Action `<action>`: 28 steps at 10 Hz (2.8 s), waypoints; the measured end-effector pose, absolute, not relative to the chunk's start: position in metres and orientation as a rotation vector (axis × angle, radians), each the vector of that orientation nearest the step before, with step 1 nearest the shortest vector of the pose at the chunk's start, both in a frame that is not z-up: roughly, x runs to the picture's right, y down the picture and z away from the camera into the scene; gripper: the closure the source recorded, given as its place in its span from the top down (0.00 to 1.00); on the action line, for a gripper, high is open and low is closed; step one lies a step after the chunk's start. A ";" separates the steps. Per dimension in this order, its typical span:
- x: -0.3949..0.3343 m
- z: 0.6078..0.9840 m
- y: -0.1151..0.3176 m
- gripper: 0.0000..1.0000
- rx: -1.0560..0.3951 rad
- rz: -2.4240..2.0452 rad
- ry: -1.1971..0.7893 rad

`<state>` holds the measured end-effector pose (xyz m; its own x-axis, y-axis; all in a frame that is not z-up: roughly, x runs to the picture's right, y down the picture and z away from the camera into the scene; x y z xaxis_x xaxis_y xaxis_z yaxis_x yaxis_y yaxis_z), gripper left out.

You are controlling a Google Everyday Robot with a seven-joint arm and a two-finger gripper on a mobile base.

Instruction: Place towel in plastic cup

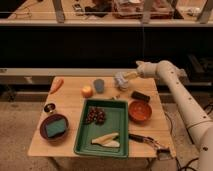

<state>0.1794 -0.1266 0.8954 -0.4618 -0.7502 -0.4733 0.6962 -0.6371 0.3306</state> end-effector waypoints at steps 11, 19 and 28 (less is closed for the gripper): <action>0.179 0.895 -0.127 0.80 0.750 -2.136 -0.112; 0.179 0.894 -0.128 0.80 0.750 -2.138 -0.110; 0.173 0.858 -0.136 0.80 0.765 -2.255 -0.257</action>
